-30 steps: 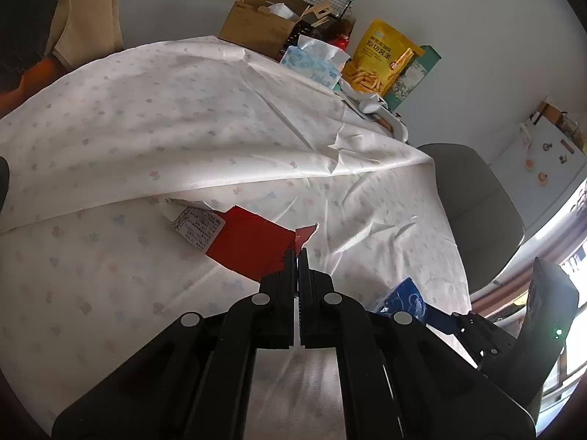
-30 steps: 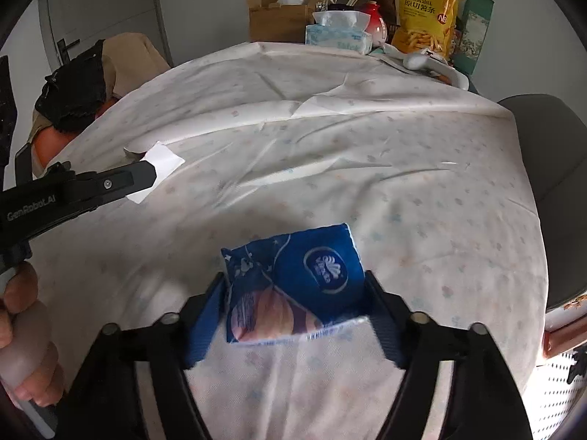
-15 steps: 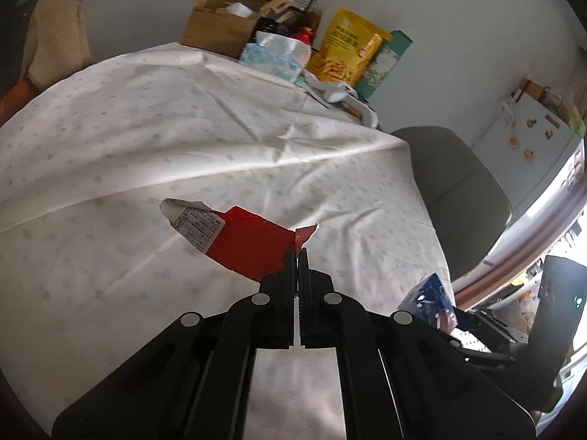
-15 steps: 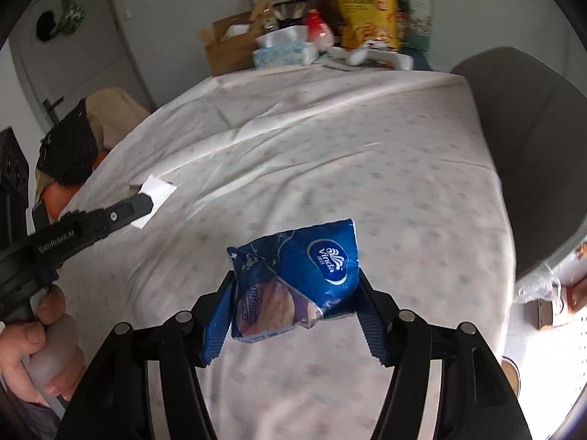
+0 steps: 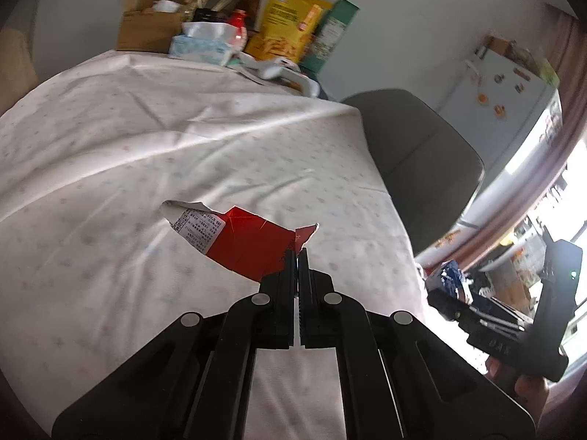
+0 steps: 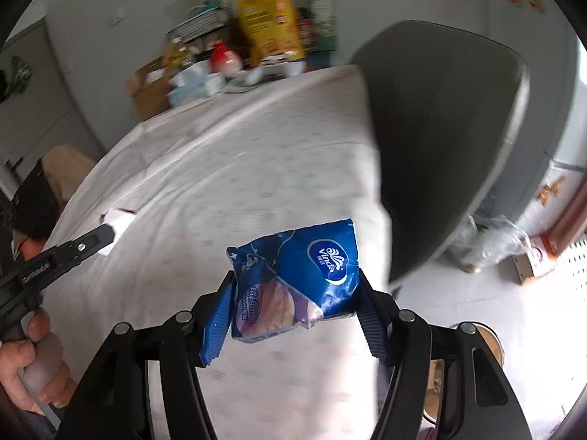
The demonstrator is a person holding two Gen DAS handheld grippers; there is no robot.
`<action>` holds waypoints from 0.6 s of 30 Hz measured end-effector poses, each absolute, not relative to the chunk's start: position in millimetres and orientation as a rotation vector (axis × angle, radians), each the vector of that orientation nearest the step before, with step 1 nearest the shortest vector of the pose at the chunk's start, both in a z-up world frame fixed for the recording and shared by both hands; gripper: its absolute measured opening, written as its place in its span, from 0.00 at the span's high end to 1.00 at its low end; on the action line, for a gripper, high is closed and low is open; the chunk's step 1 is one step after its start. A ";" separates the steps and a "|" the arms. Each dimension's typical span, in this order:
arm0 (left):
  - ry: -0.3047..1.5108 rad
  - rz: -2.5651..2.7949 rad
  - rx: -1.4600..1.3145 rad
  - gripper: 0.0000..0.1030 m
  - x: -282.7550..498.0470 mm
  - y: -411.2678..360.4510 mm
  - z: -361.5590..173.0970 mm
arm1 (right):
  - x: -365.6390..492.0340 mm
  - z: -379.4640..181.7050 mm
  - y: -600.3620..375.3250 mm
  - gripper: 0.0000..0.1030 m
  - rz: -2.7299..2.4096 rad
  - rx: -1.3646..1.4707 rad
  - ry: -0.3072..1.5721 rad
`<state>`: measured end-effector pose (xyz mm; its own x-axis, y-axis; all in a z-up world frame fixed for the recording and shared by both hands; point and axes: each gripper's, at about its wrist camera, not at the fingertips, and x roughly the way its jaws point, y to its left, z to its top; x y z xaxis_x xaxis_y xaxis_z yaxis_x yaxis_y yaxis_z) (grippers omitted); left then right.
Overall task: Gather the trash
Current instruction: 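Carry the wrapper and tissue packet over the tan bin and open both tools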
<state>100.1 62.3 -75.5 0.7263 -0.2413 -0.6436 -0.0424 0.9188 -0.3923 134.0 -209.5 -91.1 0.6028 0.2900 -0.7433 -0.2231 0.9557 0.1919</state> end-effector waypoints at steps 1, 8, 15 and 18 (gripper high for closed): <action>0.759 -0.126 -0.391 0.97 102.4 54.2 -75.2 | 134.7 -91.5 -217.1 0.41 0.283 0.091 0.873; 0.775 -0.205 -0.342 0.97 113.9 12.0 -71.1 | 135.2 -92.9 -278.2 0.41 0.170 0.157 0.850; 0.787 -0.289 -0.280 0.97 129.6 -40.0 -65.3 | 127.4 -100.8 -335.0 0.41 0.085 0.223 0.835; 0.798 -0.334 -0.247 0.97 136.7 -68.9 -64.2 | 123.9 -106.3 -357.4 0.41 0.046 0.244 0.836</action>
